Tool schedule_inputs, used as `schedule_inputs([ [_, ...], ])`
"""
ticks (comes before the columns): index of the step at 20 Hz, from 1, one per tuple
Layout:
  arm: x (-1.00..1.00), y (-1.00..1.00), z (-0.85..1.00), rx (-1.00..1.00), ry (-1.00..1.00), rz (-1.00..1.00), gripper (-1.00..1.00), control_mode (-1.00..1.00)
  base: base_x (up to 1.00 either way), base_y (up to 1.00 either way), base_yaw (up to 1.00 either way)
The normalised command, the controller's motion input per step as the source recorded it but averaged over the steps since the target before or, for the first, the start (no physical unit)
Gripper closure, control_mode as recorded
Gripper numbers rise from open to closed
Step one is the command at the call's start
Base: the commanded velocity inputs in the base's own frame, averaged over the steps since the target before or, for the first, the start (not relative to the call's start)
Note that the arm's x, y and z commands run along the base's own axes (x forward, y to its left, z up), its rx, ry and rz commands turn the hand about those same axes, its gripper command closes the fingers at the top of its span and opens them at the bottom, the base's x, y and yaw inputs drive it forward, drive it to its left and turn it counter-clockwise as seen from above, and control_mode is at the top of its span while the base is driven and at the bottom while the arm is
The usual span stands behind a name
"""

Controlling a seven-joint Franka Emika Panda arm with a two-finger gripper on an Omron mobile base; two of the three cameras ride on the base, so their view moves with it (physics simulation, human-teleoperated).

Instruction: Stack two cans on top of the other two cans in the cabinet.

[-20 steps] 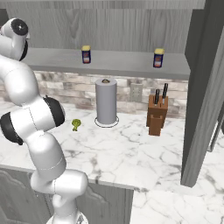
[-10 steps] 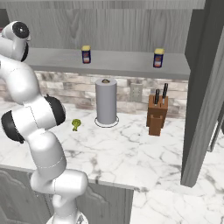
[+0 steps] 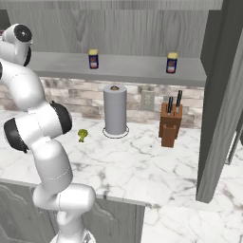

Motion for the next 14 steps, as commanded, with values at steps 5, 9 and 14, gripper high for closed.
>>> schedule_inputs([
  [5,0.08,0.12,0.01,-0.01,0.0,0.0,1.0,-1.0,0.0,0.0,0.0],
  [9,0.15,0.06,0.0,-0.01,0.01,0.0,1.0,-1.0,0.0,0.0,0.0],
  [14,0.15,0.01,0.0,-0.01,0.0,0.0,1.0,-1.0,0.0,0.0,0.0],
])
